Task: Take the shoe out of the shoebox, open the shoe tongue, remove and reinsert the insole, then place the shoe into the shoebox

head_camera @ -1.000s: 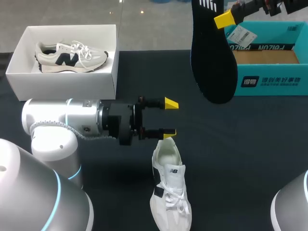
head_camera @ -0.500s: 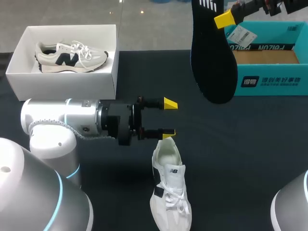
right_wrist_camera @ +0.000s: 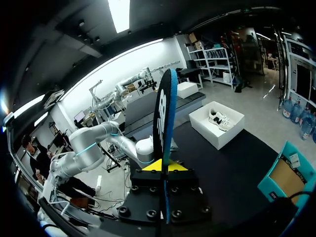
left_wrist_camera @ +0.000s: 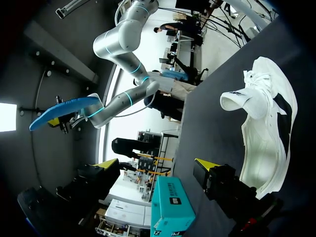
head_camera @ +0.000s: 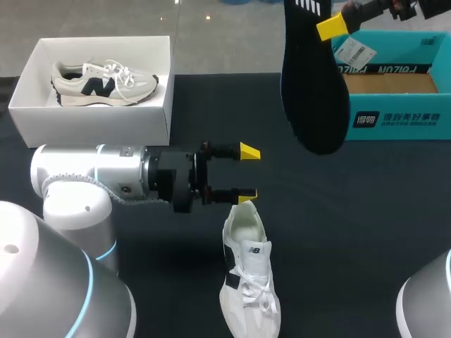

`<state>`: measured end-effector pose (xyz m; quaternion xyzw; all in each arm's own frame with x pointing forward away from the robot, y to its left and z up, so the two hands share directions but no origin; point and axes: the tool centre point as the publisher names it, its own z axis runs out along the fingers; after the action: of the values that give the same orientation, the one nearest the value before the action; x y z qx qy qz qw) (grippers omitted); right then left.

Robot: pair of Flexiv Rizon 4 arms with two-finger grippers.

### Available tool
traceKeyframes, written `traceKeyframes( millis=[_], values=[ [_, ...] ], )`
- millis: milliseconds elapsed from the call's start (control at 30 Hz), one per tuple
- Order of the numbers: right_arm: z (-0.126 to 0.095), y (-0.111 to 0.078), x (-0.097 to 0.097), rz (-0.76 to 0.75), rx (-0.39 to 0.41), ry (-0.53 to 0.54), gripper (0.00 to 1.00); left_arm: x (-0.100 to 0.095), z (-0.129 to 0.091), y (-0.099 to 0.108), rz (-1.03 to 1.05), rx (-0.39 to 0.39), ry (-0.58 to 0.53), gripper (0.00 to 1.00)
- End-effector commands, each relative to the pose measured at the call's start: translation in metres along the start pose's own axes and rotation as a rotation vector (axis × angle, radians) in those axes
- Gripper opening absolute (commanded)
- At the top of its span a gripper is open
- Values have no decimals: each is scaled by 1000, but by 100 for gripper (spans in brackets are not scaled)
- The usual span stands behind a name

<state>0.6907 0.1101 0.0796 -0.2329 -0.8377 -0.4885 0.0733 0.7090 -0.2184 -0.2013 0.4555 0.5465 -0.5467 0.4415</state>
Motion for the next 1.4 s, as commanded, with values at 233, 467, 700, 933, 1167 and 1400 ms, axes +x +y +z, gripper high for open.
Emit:
traceKeyframes(
  millis=[233,467,700,933,1167,1400],
  values=[
    [7,-44,-17,143,-97,98,0,1,2,0,2,-2,-2,100],
    [34,-69,-25,262,-116,168,0,1,2,0,2,-2,-2,100],
    [62,-94,-34,366,-130,235,0,1,2,0,2,-2,-2,100],
    [75,-119,-43,445,-159,260,0,1,2,0,2,-2,-2,100],
    [93,-140,-48,504,-167,311,0,1,2,0,2,-2,-2,100],
    [98,-155,-48,575,-117,318,0,1,2,0,2,-2,-2,100]
  ],
)
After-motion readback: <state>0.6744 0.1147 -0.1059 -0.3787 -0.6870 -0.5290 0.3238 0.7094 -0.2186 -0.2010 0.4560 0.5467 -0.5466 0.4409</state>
